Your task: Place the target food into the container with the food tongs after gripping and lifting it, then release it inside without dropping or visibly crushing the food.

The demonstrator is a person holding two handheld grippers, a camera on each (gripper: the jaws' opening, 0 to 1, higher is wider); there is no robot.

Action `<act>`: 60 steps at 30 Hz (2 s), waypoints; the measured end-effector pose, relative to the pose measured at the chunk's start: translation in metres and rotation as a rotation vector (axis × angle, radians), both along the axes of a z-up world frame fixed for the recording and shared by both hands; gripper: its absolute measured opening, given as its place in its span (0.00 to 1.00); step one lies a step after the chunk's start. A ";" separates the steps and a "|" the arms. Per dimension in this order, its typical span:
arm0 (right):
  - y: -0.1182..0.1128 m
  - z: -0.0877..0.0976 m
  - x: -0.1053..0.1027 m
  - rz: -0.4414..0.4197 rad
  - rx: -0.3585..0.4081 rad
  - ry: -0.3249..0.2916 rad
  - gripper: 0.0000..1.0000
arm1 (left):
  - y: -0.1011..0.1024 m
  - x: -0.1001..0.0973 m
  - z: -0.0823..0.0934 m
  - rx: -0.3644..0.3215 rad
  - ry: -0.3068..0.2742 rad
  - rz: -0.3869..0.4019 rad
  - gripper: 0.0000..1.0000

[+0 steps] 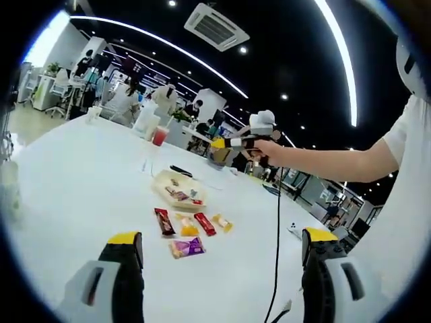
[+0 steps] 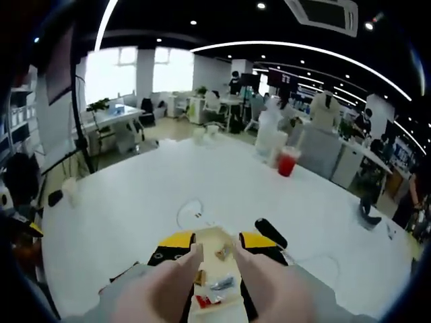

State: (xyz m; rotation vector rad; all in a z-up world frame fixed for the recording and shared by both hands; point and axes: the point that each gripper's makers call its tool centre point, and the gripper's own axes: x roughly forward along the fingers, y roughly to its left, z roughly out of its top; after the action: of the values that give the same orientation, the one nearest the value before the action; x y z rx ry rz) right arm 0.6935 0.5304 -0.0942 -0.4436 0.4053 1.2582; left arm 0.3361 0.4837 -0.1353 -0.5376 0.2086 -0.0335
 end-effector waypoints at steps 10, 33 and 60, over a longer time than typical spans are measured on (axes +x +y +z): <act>-0.021 0.017 0.002 -0.036 0.025 -0.007 0.25 | -0.016 0.007 0.009 0.008 -0.003 -0.089 0.99; -0.074 -0.017 -0.002 -0.080 0.119 0.146 0.25 | -0.017 0.052 0.028 0.064 -0.001 -0.055 0.99; -0.116 -0.044 -0.028 -0.094 0.120 0.178 0.26 | 0.007 0.043 0.050 0.073 -0.018 0.014 0.99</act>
State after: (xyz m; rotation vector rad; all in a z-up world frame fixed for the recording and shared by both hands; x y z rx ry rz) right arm 0.6653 0.4141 -0.1386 -0.2084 0.4928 1.2269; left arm 0.3790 0.4906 -0.0856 -0.4657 0.1877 -0.0171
